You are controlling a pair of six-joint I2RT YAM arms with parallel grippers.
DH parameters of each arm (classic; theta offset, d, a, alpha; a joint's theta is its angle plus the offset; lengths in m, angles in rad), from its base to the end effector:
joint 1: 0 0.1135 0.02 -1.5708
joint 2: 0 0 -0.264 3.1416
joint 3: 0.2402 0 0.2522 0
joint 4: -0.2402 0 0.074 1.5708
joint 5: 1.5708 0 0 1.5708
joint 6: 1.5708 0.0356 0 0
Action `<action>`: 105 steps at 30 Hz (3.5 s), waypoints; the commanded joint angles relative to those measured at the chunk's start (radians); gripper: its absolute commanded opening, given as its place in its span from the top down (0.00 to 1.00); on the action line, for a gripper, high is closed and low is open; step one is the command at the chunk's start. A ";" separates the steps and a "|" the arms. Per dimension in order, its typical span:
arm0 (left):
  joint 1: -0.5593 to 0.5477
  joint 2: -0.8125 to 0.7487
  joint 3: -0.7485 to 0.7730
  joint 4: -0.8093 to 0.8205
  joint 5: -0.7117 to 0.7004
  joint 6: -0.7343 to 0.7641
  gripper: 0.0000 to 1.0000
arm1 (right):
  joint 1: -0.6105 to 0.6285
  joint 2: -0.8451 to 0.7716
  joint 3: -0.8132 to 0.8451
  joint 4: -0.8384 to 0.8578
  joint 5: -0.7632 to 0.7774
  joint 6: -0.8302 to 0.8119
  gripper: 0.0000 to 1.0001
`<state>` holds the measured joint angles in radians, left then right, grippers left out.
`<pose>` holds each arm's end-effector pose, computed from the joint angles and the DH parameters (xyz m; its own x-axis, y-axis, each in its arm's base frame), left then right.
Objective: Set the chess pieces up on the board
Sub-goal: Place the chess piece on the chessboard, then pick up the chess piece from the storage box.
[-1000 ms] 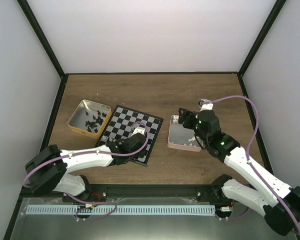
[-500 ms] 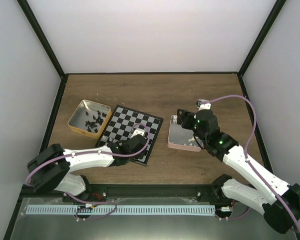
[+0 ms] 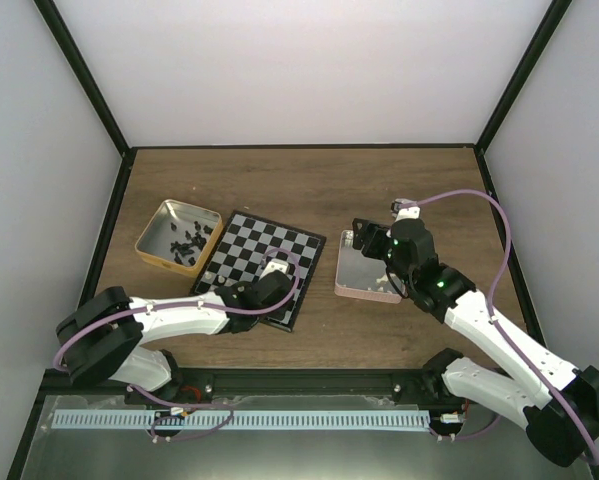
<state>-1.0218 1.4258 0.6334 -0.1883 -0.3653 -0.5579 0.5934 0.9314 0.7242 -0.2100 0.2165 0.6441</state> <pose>0.1446 -0.2120 0.1533 -0.7347 0.2535 -0.6292 0.3584 0.9326 -0.0428 0.1817 0.1133 0.2896 -0.4988 0.3710 -0.7833 -0.1048 0.8713 0.4794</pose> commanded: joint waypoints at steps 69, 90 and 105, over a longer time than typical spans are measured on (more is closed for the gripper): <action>0.019 -0.742 -0.030 0.108 -0.363 0.360 0.08 | -0.141 0.537 0.123 -0.468 0.024 0.207 0.52; 0.019 -0.693 0.018 0.042 -0.303 0.256 0.08 | -0.186 0.704 0.185 -0.257 -0.082 -0.018 0.75; 0.019 -0.658 0.027 0.028 -0.294 0.236 0.08 | -0.187 0.676 0.156 -0.259 -0.132 -0.043 0.90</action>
<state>-1.0077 0.7620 0.6319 -0.1604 -0.6678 -0.3130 0.4137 1.6287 0.8837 -0.4801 0.1207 0.6022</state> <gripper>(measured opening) 0.920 0.141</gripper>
